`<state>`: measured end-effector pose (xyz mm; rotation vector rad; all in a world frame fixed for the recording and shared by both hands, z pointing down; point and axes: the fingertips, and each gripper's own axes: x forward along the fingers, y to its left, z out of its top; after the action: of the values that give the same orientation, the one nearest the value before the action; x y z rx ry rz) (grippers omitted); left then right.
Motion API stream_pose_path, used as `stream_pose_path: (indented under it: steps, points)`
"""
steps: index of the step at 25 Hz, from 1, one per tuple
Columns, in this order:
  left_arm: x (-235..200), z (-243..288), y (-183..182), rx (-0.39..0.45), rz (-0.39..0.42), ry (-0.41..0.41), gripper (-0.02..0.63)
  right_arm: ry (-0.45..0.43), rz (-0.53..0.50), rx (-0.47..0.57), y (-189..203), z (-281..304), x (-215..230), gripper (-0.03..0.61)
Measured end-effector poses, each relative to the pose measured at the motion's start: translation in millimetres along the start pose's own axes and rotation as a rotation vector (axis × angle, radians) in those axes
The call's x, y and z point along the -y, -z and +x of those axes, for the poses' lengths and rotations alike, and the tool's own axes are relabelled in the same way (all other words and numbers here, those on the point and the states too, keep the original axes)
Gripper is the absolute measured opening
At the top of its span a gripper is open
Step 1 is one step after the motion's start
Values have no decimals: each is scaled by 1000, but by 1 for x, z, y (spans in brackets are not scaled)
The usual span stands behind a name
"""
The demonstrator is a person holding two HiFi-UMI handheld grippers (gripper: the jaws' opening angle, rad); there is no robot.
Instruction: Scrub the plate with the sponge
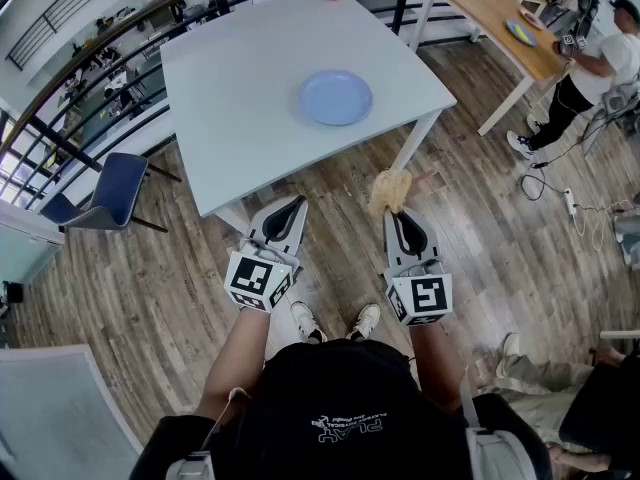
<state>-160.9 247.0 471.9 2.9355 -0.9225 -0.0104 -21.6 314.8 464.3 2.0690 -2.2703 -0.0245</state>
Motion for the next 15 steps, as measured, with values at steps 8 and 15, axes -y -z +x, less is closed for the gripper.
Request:
stream_pose_path:
  steps: [8,15]
  points:
    - [1,8,-7,6,11,-2,12,-9,-18,6,-6,6,5,43]
    - [-8,9,-4,7,8,-2,12,-11,14,31,-6,14,3,44]
